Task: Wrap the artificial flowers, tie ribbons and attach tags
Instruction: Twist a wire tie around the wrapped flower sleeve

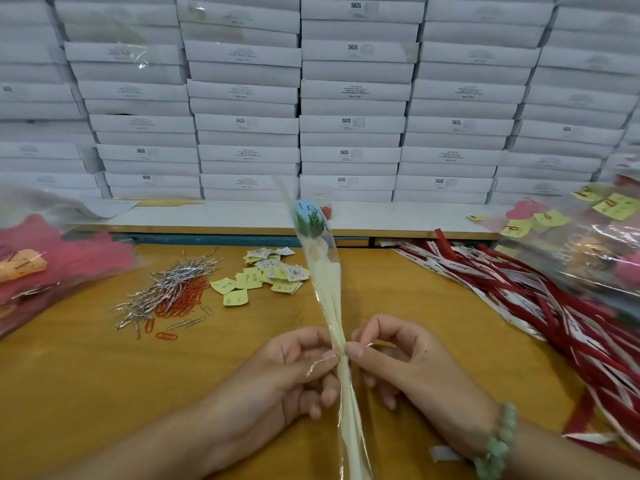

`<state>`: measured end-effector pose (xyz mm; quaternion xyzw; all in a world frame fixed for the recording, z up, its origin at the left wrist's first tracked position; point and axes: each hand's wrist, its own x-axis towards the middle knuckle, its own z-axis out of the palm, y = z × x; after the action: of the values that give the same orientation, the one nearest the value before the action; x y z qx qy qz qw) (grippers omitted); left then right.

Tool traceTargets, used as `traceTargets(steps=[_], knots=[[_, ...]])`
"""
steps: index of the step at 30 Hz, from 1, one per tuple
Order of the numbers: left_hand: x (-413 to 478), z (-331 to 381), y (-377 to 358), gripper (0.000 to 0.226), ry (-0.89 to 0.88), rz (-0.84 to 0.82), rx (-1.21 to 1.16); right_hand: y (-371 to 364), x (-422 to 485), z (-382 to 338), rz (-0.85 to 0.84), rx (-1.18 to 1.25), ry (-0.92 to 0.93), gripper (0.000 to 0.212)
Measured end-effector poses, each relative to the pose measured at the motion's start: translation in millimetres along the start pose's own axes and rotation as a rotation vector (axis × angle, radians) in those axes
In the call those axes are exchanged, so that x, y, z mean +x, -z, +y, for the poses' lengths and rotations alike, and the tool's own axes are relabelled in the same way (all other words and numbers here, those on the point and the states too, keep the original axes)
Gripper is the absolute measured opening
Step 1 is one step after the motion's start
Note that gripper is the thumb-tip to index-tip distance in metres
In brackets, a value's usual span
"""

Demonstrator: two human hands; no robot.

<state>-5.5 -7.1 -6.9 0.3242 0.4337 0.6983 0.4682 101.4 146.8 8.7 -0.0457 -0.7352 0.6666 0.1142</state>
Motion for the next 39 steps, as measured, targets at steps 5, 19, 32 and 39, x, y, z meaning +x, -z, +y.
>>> traceTargets(steps=[5, 19, 32, 39], knots=[[1.3, 0.2, -1.4, 0.021, 0.004, 0.009, -0.006, -4.2, -2.0, -4.2, 0.013, 0.08, -0.017, 0.024], [2.7, 1.5, -0.9, 0.016, 0.047, 0.076, 0.032, -4.8, -4.2, -8.0, 0.069, 0.136, 0.067, 0.02], [0.2, -0.3, -4.1, 0.013, -0.031, 0.127, 0.01, -3.2, -1.2, -3.2, 0.128, 0.116, 0.057, 0.018], [-0.6, 0.4, -5.6, 0.03, -0.019, 0.128, 0.039, -2.3, 0.0, -2.9, 0.171, 0.108, 0.037, 0.023]])
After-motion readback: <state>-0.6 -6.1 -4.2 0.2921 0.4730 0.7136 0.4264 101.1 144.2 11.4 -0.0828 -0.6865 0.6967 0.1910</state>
